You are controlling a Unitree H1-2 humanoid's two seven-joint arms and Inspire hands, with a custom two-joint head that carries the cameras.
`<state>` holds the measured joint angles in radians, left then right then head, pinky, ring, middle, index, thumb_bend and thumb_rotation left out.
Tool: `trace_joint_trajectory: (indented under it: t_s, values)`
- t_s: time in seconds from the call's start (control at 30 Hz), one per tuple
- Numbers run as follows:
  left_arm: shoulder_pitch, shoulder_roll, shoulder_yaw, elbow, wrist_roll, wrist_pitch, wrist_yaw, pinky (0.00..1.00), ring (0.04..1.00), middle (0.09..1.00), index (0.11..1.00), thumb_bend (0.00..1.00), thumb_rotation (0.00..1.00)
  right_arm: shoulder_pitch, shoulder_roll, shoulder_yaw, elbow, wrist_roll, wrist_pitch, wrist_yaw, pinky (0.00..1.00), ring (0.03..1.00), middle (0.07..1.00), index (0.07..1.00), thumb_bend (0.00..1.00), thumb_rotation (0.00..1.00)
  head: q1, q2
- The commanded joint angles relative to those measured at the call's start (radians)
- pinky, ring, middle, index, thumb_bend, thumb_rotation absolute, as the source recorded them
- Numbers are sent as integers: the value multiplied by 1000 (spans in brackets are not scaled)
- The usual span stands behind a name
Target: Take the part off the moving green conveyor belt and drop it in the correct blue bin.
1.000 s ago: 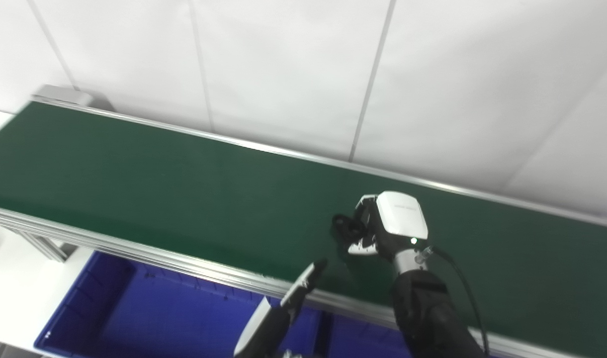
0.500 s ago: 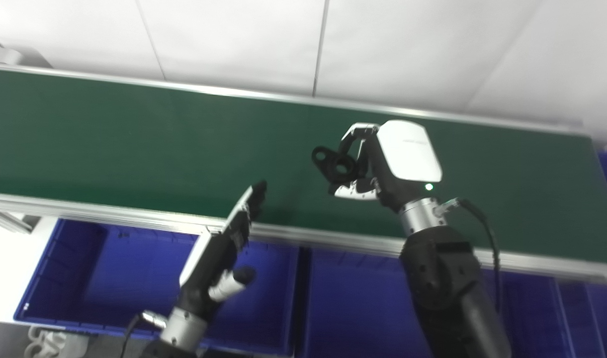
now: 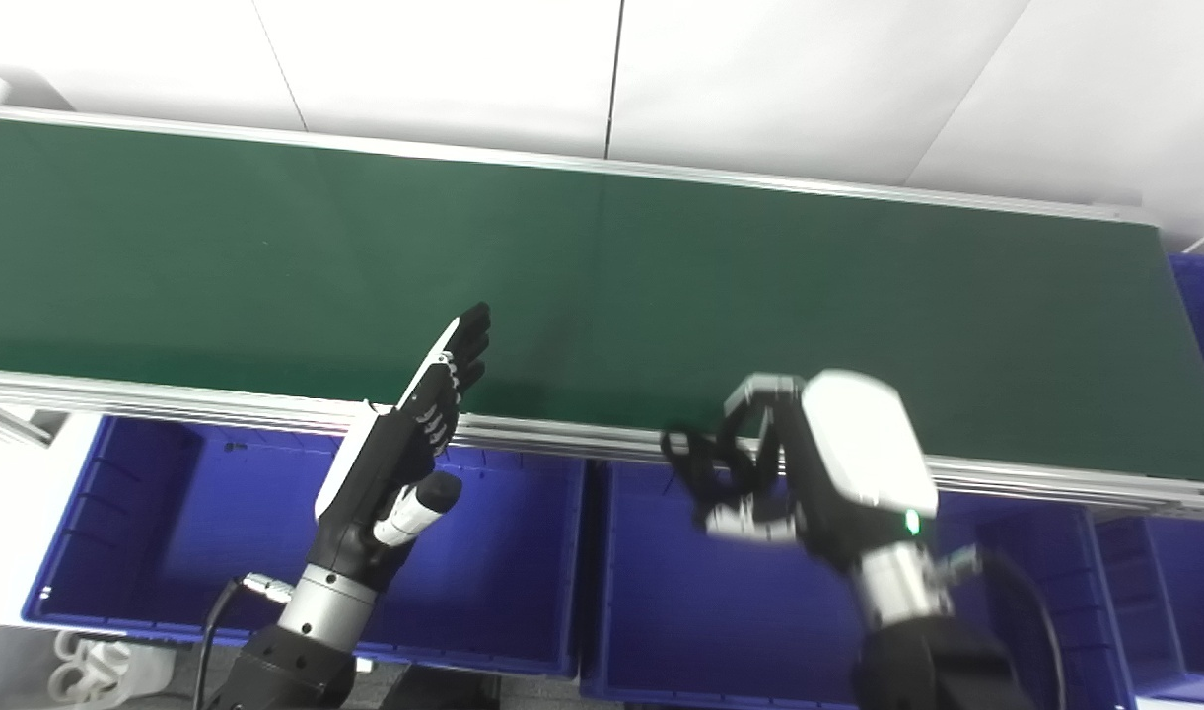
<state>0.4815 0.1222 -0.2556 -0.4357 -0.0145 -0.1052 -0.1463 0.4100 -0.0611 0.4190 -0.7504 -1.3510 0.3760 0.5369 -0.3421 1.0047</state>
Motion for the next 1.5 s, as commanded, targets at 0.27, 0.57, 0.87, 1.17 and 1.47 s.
trace_joint_trajectory:
  t_s: [0.27,0.57,0.87,1.17,1.47]
  values:
    - [-4,-13,-8,-38,9,-1,-4,1000,1000,1000,1000,953,882,43,-13,-11,143,24,-111,-85,126,193,285,486,502,143,14,-1]
    - [-2,-22,-12,-40,18,5,-4,1000,1000,1000,1000,967,877,30,-10,-10,169,-123,-107,56,346,474,628,695,813,517,31,-3]
    - [1,-24,-15,-39,24,8,-7,1000,1000,1000,1000,975,879,28,4,-22,141,-204,-140,204,631,709,785,849,1000,710,43,-3]
    - [4,-24,-20,-35,30,17,-8,1000,1000,1000,1000,1000,874,30,19,-46,133,-185,-150,221,632,711,786,837,1000,699,57,-6]
    - [17,-16,-30,-13,33,-18,-12,1000,1000,1000,1000,997,873,75,-18,-83,76,369,-212,80,595,722,785,799,855,749,115,-43]
